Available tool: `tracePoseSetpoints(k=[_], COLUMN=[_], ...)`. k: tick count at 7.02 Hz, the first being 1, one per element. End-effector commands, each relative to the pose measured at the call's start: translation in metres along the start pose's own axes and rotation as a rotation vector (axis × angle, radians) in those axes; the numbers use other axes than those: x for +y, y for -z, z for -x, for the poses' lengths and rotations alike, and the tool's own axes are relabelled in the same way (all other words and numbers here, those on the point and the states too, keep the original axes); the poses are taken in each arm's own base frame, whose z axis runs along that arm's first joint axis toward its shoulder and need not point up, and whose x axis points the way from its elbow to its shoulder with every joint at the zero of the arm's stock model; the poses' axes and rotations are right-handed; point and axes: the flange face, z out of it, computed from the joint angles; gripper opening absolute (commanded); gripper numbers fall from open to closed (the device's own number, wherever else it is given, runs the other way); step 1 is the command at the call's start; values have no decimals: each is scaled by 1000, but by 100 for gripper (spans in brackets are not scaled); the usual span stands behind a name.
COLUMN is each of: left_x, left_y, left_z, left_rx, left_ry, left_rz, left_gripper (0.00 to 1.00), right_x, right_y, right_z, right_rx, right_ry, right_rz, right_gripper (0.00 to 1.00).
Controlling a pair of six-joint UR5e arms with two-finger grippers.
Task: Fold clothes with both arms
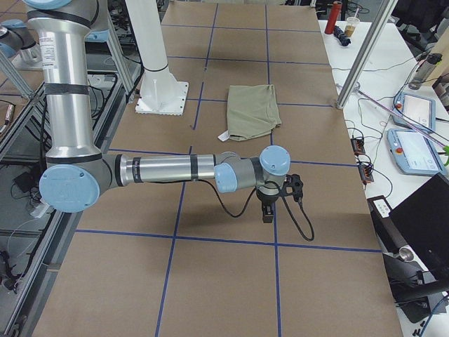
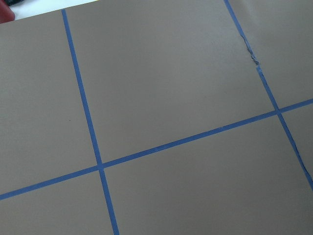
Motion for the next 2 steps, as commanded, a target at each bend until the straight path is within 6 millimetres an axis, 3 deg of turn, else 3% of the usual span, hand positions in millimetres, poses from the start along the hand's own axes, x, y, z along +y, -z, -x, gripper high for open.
tracePoseSetpoints(k=[1,2], left_x=[4,4], left_y=[-5,-5], left_z=[5,6], left_rx=[-5,-10], left_ry=[11,13], left_rz=[12,14], left_gripper=[100,100], right_x=[2,9], right_y=[-1,0], right_z=[-1,0], right_rx=[-1,-17], right_ry=[-3,-2], right_rz=[2,7], right_gripper=[100,100])
